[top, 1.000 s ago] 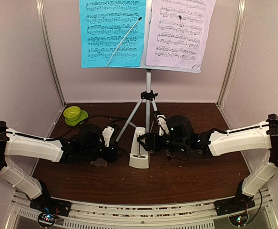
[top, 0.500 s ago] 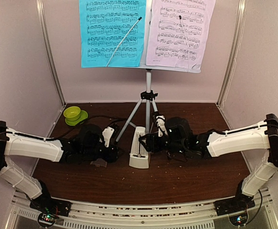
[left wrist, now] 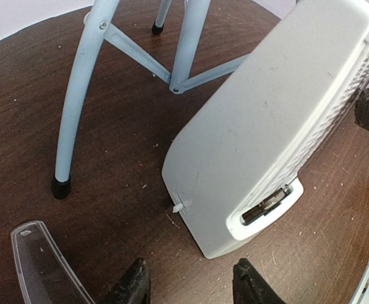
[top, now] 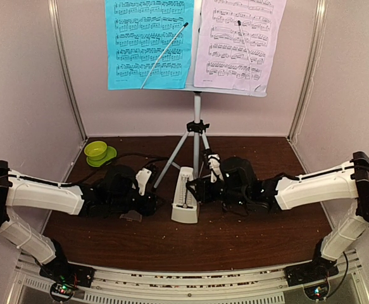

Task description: Set up the instrument practice props

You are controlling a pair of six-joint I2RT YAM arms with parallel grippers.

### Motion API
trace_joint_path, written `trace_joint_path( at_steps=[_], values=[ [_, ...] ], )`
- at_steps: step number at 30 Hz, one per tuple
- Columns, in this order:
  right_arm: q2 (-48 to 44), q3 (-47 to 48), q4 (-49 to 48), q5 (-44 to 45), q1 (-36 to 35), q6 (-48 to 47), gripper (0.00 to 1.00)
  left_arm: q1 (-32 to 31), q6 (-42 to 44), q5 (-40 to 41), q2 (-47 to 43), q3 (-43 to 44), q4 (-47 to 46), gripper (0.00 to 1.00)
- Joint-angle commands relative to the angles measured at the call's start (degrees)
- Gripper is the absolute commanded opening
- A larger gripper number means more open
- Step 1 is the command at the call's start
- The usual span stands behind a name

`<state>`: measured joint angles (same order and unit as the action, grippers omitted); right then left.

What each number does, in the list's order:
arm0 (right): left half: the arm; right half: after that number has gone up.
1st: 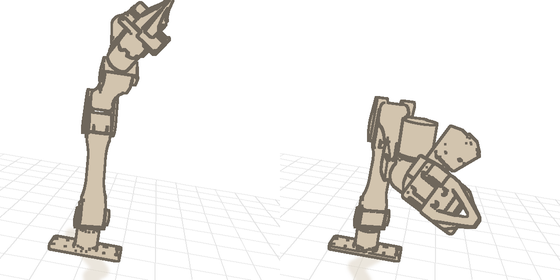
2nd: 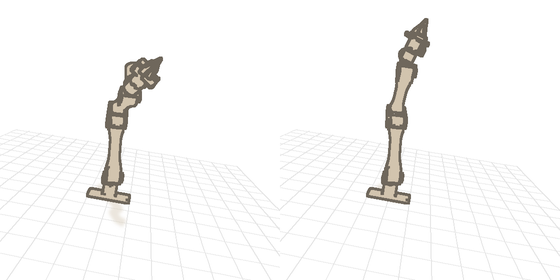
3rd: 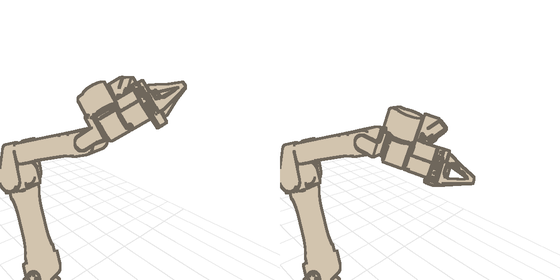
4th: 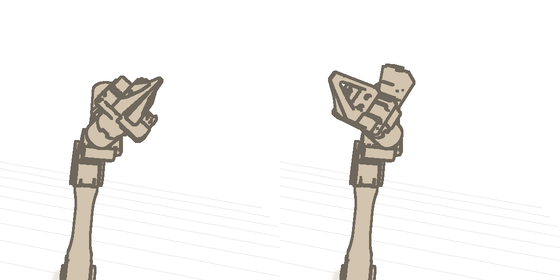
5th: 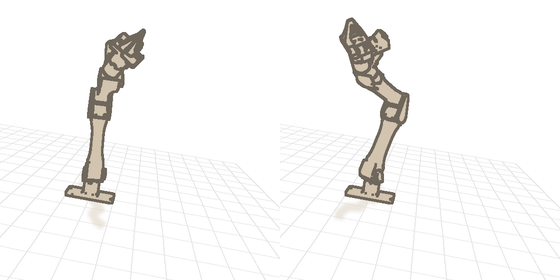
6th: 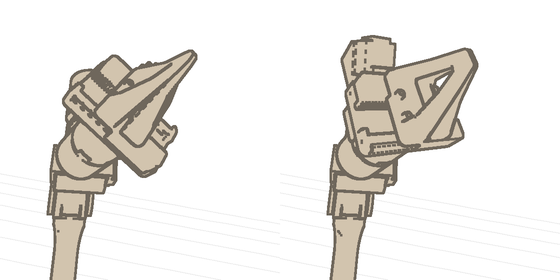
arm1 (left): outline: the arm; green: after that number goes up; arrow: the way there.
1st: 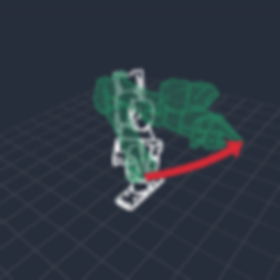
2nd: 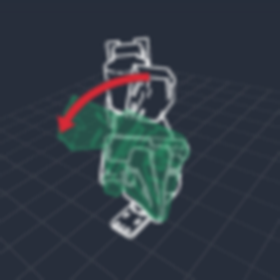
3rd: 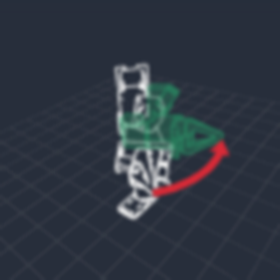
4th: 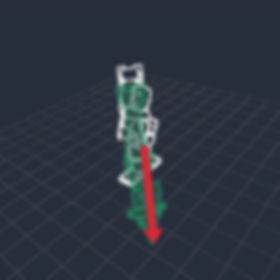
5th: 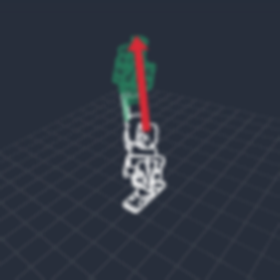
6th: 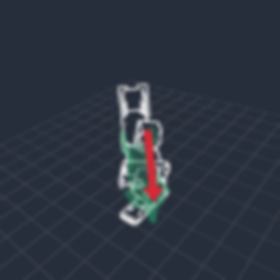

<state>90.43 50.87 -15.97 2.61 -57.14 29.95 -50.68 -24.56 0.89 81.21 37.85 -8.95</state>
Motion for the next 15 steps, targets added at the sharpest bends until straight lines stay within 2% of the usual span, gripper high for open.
trace_joint_path(
  at_steps=[1, 8, 12, 15],
  values=[
    [-1.89, -1.86, -0.47, 1.04, 0.14, -0.2, 0.47, 0.14, 0.47, 0.17, 0.13, 1.48, -2.22, 0.45],
    [-2.78, -2.44, -1.16, -0.37, 0.1, -0.81, 0.5, 0.14, 0.3, -0.22, 1.32, 1.35, -3.06, 0.44],
    [-3.06, -2.56, -1.75, -1.5, -0.36, -1.19, 0.64, 0.14, 0.12, -0.45, 2.7, 1.59, -3.38, 0.44],
    [-2.92, -2.66, -1.96, -1.98, -0.86, -1.26, 0.69, 0.14, 0.03, -0.63, 4.18, 1.76, -3.96, 0.42]
  ],
)
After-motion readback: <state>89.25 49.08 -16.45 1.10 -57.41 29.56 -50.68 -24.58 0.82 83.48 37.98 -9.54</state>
